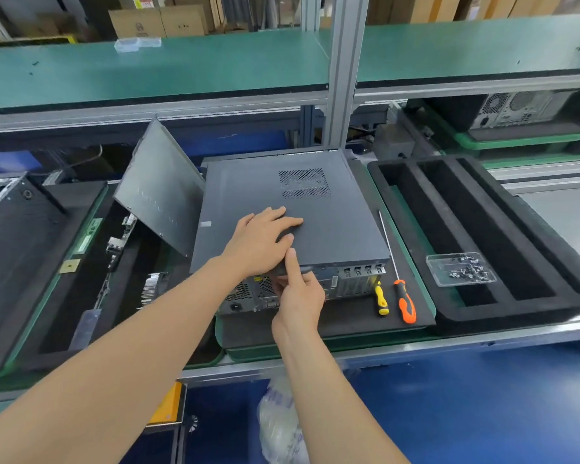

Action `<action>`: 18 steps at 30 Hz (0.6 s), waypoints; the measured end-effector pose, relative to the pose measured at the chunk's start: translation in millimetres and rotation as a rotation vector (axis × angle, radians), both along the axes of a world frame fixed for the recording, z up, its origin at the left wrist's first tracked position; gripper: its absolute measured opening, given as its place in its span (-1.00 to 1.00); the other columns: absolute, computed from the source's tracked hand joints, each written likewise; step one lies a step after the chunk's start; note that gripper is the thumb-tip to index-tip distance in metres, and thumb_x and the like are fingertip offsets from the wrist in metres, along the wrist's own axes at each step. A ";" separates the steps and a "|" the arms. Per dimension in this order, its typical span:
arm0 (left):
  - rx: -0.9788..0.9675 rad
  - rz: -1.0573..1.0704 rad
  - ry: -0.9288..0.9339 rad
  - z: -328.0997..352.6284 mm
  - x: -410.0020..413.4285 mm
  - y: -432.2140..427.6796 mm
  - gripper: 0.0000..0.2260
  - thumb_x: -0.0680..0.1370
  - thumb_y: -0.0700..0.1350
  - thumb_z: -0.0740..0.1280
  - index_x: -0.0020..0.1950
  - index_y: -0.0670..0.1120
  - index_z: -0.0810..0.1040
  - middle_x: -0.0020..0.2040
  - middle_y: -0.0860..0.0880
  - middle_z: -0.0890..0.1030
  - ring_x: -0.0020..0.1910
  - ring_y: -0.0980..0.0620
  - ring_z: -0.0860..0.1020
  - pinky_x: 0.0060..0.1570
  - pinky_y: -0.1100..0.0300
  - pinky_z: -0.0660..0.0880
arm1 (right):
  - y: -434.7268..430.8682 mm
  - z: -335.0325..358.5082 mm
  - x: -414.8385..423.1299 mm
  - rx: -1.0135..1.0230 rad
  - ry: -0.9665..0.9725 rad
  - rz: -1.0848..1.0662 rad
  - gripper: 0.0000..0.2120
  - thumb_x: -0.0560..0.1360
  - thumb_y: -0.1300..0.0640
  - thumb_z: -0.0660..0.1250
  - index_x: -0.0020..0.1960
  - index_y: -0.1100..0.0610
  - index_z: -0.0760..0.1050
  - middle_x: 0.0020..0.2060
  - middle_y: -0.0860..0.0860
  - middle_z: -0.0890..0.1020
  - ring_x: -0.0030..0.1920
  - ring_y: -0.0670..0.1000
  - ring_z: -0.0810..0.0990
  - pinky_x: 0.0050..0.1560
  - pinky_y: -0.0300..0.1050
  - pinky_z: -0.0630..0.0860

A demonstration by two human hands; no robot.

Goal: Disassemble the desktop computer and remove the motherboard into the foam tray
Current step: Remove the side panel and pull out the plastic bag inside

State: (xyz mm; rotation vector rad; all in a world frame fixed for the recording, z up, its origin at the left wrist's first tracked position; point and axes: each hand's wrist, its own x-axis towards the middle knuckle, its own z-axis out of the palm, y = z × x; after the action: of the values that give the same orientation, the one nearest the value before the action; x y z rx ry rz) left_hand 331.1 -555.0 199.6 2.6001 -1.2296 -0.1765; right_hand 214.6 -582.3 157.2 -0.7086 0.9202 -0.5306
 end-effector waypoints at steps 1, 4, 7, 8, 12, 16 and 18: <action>0.025 -0.001 0.020 9.0 2.4 -1.5 -0.60 0.72 0.07 0.12 0.58 0.24 0.31 0.65 0.02 0.22 0.63 -0.03 0.15 0.58 -0.11 0.05 | -0.1 6.0 0.3 -0.004 -0.016 -0.008 -0.63 0.49 -0.06 0.55 -0.20 0.24 0.56 -0.32 0.08 0.63 -0.28 -0.04 0.60 -0.08 -0.01 0.60; 0.036 0.028 0.083 39.7 8.8 -1.2 -0.58 0.70 0.15 0.12 0.59 0.25 0.29 0.64 0.00 0.25 0.61 -0.04 0.20 0.55 -0.13 0.17 | -1.8 32.5 2.9 -0.039 -0.105 -0.013 -0.79 0.50 0.12 0.53 -0.15 0.18 0.54 -0.34 0.05 0.59 -0.33 -0.04 0.50 -0.23 -0.05 0.48; 0.033 0.057 0.165 76.0 17.3 -0.7 -0.55 0.67 0.22 0.17 0.58 0.27 0.29 0.62 0.01 0.30 0.58 -0.08 0.26 0.52 -0.13 0.22 | -7.3 66.3 5.2 -0.025 -0.268 -0.027 -0.86 0.50 0.28 0.45 -0.16 0.17 0.50 -0.28 -0.02 0.67 -0.28 -0.02 0.57 -0.29 -0.13 0.50; 0.039 0.054 0.199 87.6 18.2 -2.2 -0.54 0.67 0.23 0.18 0.58 0.27 0.29 0.61 0.02 0.30 0.57 -0.08 0.27 0.52 -0.08 0.22 | -10.6 77.5 3.6 -0.013 -0.326 -0.039 -0.91 0.49 0.32 0.43 -0.13 0.20 0.54 -0.21 0.01 0.72 -0.24 0.00 0.63 -0.27 -0.15 0.55; 0.077 -0.025 0.243 119.0 11.4 -18.0 -0.54 0.68 0.27 0.12 0.58 0.28 0.29 0.63 0.11 0.25 0.59 -0.03 0.24 0.54 -0.01 0.15 | -30.5 113.8 -8.7 -0.041 -0.447 -0.087 -0.87 0.49 0.40 0.36 -0.05 0.23 0.62 -0.10 0.12 0.74 -0.14 0.06 0.69 -0.16 -0.09 0.61; 0.053 -0.062 0.126 144.3 -0.8 -50.7 -0.52 0.68 0.29 0.03 0.61 0.27 0.24 0.64 0.03 0.24 0.60 -0.10 0.22 0.56 -0.12 0.16 | -59.6 140.1 -16.8 -0.035 -0.547 -0.145 -0.76 0.50 0.42 0.31 -0.23 0.16 0.61 -0.27 0.06 0.69 -0.30 0.01 0.66 -0.35 -0.18 0.57; 0.062 -0.086 0.098 158.5 -5.1 -71.4 -0.52 0.68 0.29 0.02 0.61 0.27 0.23 0.65 0.06 0.23 0.61 -0.10 0.21 0.56 -0.14 0.17 | -77.4 150.4 -19.2 -0.049 -0.550 -0.169 -0.73 0.51 0.40 0.31 -0.29 0.15 0.59 -0.29 0.07 0.64 -0.35 0.01 0.63 -0.39 -0.17 0.54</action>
State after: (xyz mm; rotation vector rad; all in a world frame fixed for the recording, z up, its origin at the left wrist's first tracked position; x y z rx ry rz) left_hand 326.0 -626.4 358.1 2.5580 -1.3220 -0.3596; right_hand 195.4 -659.7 307.5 -0.4903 0.4526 -0.8498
